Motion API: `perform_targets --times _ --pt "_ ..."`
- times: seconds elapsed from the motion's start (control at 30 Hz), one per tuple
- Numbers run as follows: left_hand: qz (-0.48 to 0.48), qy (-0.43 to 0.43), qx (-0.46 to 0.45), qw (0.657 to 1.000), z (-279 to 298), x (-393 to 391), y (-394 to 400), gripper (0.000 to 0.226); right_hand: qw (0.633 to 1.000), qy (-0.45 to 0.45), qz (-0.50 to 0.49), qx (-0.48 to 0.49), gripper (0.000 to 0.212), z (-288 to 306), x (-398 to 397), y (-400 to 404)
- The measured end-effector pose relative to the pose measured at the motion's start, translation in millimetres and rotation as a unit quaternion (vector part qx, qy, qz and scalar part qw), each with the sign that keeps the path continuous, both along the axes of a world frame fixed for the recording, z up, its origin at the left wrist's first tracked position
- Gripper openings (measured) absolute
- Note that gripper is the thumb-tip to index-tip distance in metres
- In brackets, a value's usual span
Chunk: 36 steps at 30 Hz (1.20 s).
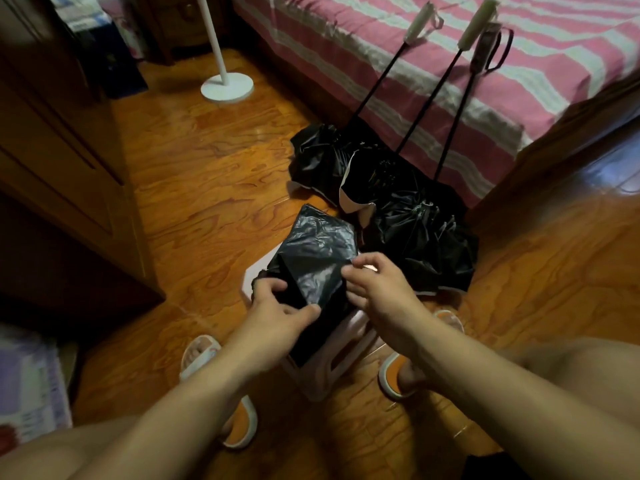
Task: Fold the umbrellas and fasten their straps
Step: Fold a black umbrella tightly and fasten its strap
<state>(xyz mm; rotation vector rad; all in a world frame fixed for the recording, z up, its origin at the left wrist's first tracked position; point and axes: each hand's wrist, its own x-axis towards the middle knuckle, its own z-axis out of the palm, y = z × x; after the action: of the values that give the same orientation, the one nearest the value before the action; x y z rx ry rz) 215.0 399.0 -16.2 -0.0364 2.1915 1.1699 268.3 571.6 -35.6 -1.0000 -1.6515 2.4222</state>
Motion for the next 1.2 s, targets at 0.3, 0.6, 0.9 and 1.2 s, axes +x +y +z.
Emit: perform_targets --times 0.3,0.6,0.9,1.2 --pt "0.063 0.077 0.171 0.980 25.3 -44.3 9.9 0.037 0.995 -0.035 -0.015 0.096 0.034 8.7 -4.6 24.5" --pt "0.037 0.072 0.155 0.985 18.9 -54.8 10.5 0.018 0.952 -0.056 0.082 0.291 0.036 -22.9 2.5 17.9" --pt "-0.001 0.089 0.195 0.977 17.5 -48.3 5.7 0.023 0.935 -0.055 0.112 0.331 0.031 -32.5 -2.7 16.4" --pt "0.017 0.036 0.276 0.960 26.3 -47.3 9.9 0.033 0.962 0.005 0.196 0.188 0.046 -17.1 -4.1 17.2"
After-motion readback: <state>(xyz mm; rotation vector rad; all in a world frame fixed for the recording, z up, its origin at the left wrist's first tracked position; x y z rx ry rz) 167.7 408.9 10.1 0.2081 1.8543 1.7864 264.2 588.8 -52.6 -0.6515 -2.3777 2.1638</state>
